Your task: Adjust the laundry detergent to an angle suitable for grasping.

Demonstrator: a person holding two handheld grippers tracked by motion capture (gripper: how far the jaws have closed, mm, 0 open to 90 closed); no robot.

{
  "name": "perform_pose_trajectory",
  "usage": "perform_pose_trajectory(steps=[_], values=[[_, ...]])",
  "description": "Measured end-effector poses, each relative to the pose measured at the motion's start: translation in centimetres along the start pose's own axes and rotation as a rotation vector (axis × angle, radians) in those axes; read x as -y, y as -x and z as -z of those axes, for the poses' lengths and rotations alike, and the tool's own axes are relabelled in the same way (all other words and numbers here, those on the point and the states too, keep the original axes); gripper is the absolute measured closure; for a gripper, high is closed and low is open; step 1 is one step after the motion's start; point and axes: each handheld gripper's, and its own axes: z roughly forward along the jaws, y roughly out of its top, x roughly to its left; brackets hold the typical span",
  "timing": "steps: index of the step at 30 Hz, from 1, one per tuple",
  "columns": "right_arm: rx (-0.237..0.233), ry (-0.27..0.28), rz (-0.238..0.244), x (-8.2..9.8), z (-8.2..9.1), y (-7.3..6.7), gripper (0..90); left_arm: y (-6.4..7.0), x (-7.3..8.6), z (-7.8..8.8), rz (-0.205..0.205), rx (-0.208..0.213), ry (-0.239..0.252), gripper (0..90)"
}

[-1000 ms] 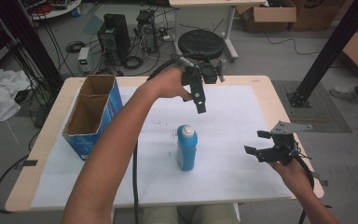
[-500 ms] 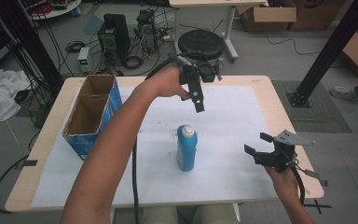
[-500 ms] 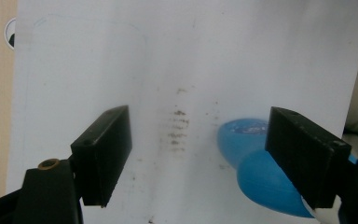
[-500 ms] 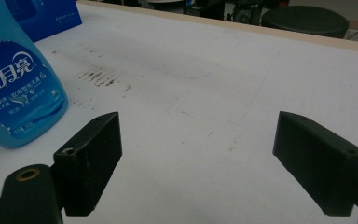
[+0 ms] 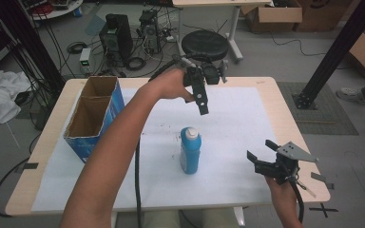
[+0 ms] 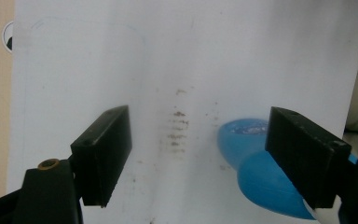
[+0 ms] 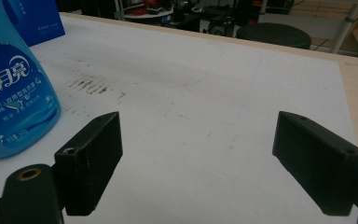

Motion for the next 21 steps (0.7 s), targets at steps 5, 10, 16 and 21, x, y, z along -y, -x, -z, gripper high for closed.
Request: perform_pose_trajectory(steps=[5, 10, 16, 21], values=[[0.015, 0.011, -0.003, -0.2, 0.2, -1.3, 15.8, 0.0, 0.1, 0.0, -0.01, 0.004, 0.0, 23.3], [0.026, 0.015, -0.017, -0.1, 0.4, -2.1, 15.9, -0.1, 0.2, 0.0, -0.014, 0.004, 0.0, 23.2], [0.047, 0.013, -0.028, 0.0, 0.8, -3.4, 15.9, 0.3, 0.5, 0.2, -0.025, -0.002, 0.0, 23.2], [0.065, 0.013, -0.029, 0.1, 1.0, -4.7, 15.9, 0.7, 0.8, 0.3, -0.033, -0.01, 0.001, 23.3]])
